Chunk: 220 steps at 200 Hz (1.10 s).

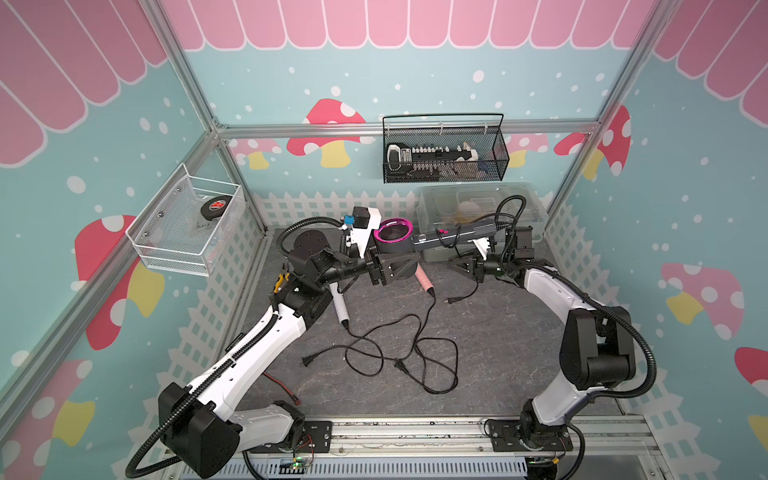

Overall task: Wrap the cord around the hair dryer
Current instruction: Wrap the power cord around the hair dryer.

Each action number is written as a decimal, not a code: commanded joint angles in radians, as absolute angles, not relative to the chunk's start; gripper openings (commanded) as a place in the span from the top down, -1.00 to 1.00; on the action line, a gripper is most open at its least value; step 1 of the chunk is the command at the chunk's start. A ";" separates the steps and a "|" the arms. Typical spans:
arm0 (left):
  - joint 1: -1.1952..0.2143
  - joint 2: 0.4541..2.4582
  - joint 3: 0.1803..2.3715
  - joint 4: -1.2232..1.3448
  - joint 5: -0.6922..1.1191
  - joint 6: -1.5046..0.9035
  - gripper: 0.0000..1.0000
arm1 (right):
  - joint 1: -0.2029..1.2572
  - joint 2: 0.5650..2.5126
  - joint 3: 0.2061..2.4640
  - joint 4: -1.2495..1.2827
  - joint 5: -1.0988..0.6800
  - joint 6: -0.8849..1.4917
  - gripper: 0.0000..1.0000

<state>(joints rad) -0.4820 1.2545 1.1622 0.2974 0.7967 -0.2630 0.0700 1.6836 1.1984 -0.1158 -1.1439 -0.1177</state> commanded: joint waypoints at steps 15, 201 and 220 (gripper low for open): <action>-0.453 1.249 1.205 0.443 0.766 -0.317 1.00 | 0.067 1.652 1.143 -0.039 -1.132 -0.081 0.56; -0.353 1.331 1.186 0.590 0.485 -0.448 1.00 | 0.282 1.488 1.027 -0.215 -0.677 -0.166 1.00; -0.353 1.359 1.195 0.603 0.454 -0.462 1.00 | 0.361 1.461 1.043 -0.286 -0.573 -0.199 1.00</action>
